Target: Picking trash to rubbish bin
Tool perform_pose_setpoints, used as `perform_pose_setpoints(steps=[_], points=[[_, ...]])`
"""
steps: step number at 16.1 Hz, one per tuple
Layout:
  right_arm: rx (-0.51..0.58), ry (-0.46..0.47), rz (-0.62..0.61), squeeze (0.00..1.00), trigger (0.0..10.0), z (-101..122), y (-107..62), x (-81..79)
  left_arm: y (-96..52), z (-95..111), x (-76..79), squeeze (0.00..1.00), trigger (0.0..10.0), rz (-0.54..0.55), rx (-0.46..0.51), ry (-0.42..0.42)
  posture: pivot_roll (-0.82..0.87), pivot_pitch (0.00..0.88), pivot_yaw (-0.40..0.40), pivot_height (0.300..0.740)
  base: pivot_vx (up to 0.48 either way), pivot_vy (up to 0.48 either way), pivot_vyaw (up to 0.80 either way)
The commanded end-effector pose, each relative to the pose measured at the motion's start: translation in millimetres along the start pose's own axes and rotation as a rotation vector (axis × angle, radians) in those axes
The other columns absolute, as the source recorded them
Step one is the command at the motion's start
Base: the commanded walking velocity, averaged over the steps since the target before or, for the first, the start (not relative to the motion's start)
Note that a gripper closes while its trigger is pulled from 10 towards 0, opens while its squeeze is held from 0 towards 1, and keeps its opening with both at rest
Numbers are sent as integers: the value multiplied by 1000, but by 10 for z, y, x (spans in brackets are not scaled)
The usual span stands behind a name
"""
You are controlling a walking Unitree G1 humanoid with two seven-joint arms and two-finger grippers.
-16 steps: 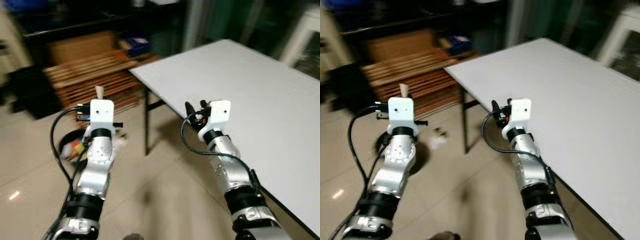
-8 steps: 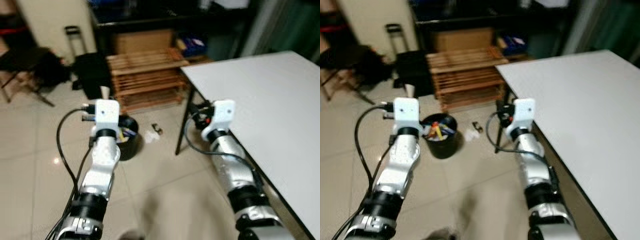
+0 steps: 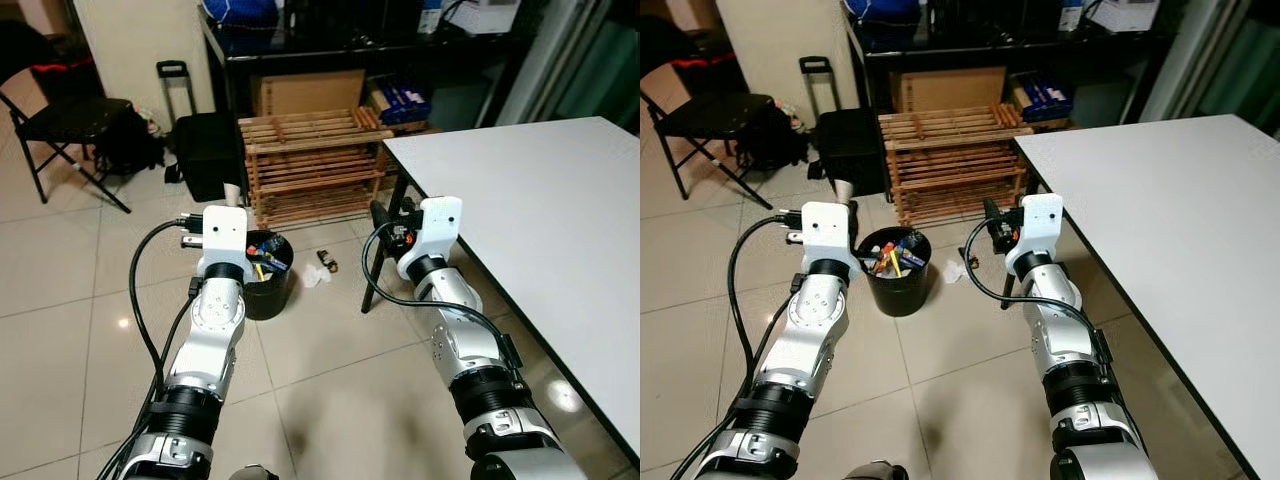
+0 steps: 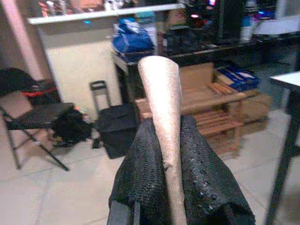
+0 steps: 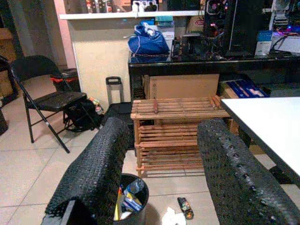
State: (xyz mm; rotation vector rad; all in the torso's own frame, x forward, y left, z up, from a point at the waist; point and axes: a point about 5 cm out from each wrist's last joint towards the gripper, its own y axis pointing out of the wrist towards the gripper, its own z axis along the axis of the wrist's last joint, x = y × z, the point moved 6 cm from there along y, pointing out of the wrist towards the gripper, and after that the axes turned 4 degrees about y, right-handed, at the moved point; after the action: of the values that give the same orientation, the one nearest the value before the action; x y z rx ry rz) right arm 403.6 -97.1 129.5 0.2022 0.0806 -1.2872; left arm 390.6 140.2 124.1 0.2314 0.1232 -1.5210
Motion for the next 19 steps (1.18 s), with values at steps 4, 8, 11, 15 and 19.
perform_pose_setpoints(steps=[4,8,11,15,19], points=[[-116,-2,-25,0,10000,-315,-98,129,-113,-490,150,0,10000,-107,-140,-31,9,17,-47,740,0,0,0],[-289,-21,-63,0,10000,-798,-362,312,-256,-926,85,0,10000,-131,-283,23,6,14,-50,740,0,0,0],[-475,-33,-105,0,10000,-1251,-694,447,-417,-1238,-3,0,10000,-121,-374,48,6,7,-54,740,0,0,0],[-941,-49,-305,0,10000,-2130,-1921,787,-1090,-2018,-128,0,10000,-118,-722,98,16,0,-58,740,0,0,0],[-1002,76,-423,0,10000,-2295,-2408,850,-1703,-2414,-230,0,10000,-117,-919,104,7,0,-51,740,0,0,0]])
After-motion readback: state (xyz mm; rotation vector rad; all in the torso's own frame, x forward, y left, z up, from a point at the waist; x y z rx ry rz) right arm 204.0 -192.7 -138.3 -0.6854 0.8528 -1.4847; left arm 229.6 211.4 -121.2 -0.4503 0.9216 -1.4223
